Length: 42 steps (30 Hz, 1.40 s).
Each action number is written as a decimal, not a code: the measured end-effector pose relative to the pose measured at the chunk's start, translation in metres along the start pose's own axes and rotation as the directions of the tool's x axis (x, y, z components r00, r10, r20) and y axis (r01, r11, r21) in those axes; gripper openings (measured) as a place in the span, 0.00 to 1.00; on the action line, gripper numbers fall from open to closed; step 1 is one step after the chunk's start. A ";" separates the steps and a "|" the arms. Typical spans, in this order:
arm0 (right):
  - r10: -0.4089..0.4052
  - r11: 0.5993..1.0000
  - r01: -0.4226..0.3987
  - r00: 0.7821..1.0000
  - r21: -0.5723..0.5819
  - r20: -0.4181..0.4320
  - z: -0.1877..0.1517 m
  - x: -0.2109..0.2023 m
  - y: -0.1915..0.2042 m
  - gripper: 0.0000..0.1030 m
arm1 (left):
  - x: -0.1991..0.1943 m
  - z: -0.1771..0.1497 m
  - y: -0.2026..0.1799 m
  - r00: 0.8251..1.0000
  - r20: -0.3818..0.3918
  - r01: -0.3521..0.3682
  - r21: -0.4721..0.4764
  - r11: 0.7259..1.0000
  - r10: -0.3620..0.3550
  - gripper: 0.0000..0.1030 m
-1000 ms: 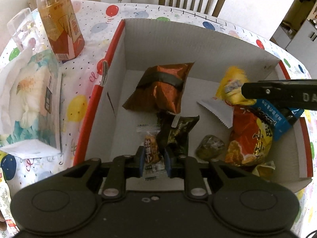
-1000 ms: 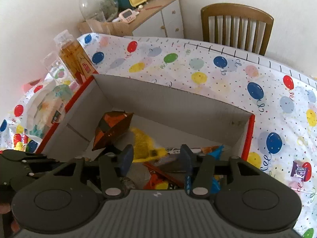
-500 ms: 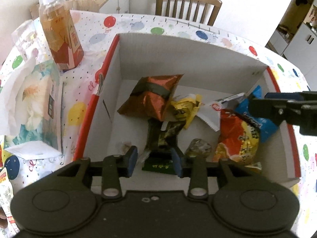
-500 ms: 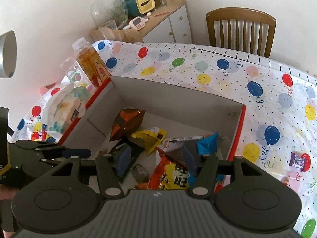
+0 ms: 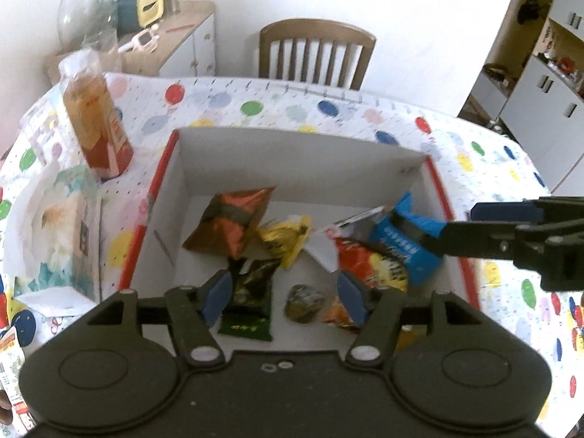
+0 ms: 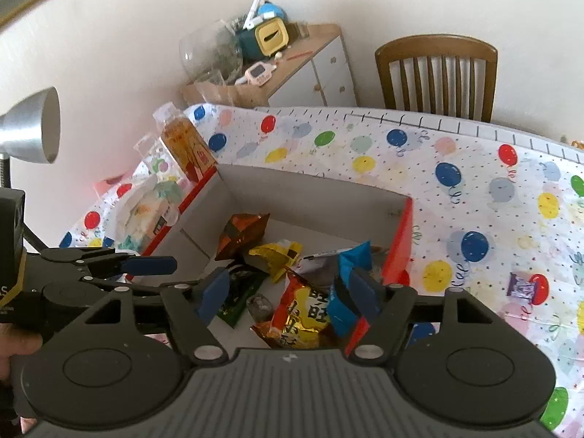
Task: Organize snacks
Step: 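Open both tools to drop the snacks into the box, then withdraw both tools from the box toward the purple candy and wooden stick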
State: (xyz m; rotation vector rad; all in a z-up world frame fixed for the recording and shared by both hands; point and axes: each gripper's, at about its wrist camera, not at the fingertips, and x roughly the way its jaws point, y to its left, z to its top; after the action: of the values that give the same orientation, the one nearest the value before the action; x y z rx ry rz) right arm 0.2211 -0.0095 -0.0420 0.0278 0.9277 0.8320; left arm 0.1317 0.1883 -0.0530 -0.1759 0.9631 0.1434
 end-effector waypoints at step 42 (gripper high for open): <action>-0.246 0.966 0.245 0.969 0.084 -0.002 -0.058 -0.085 -0.213 0.82 | 0.023 -0.008 -0.216 0.981 0.117 0.125 0.220 0.967 -0.154 1.00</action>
State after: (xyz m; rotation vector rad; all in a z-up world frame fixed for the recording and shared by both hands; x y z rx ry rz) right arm 0.2844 -0.2306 -0.0956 -0.0110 0.9365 0.5623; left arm 0.1810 -0.0233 -0.0581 -0.0364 0.8228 -0.0771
